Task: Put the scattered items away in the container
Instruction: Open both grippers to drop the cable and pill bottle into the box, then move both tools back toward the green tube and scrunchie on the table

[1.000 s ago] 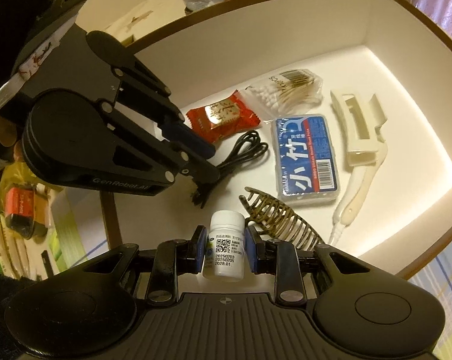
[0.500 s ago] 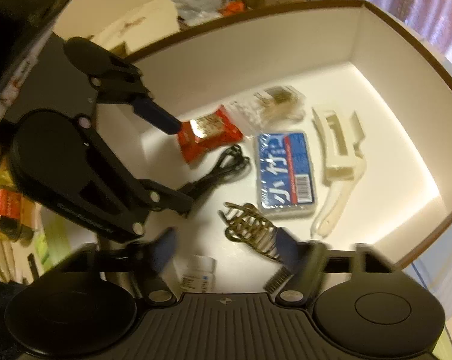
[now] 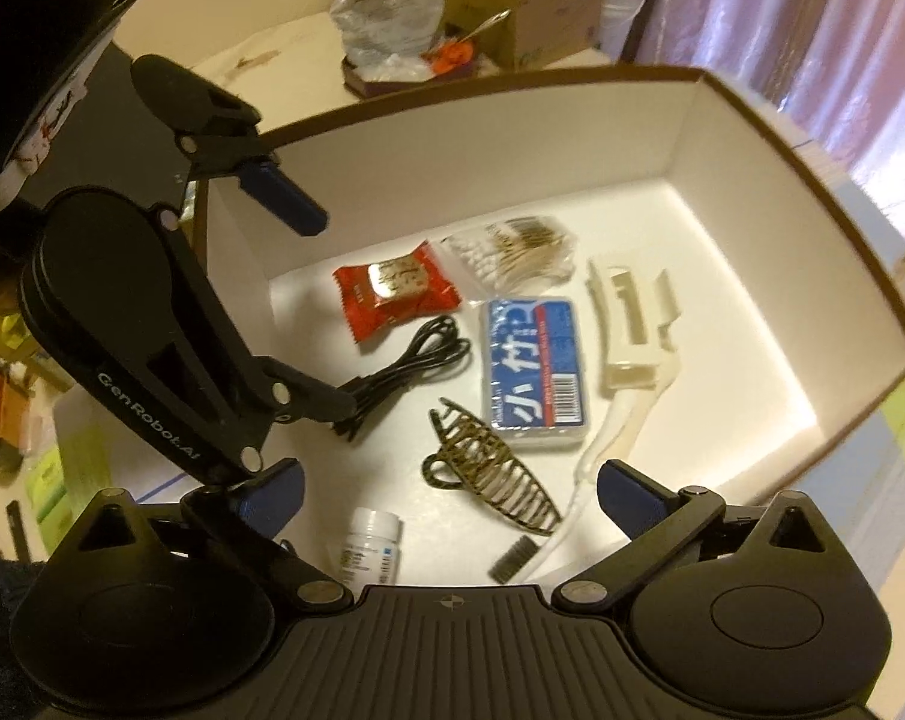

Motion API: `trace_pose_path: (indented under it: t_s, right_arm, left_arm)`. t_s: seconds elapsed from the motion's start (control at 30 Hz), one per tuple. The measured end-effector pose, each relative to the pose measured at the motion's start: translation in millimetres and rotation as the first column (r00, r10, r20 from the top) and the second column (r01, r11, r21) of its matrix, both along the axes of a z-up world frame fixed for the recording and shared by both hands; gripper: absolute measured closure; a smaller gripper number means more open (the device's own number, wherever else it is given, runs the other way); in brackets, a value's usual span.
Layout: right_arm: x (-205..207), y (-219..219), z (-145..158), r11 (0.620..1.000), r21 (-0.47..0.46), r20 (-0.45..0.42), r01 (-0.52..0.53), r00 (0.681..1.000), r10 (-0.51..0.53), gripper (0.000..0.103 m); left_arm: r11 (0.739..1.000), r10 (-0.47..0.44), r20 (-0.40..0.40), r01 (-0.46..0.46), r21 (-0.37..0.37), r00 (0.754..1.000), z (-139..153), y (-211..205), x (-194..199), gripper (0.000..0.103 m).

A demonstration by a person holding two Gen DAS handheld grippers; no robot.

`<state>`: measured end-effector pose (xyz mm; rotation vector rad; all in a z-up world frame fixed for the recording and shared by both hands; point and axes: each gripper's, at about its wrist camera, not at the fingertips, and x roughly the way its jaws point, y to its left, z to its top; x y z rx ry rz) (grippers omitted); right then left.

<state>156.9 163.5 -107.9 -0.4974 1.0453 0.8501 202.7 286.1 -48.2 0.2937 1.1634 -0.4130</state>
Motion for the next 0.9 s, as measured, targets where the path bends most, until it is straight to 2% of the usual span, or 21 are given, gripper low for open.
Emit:
trace_pose_path:
  t_s: [0.13,0.4,0.9]
  right_arm:
    - [-5,-7,7,1.0,0.012,0.037,0.027,0.999,-0.027,0.002]
    - [-17,-18,23,0.998,0.052,0.079,0.047,0.996,-0.051,0.002]
    - [-46,-35,48,0.991,0.136,0.112,0.019,0.993,-0.034,0.002]
  left_arm:
    - [1.0,0.02,0.026,-0.021,0.01,0.999,7,-1,-6,0.005]
    - [0.999,0.037,0.086,-0.039,0.028,0.996,27,-2,-17,0.003]
    - [0.996,0.084,0.15,-0.089,0.024,0.985,55,-6,-44,0.001]
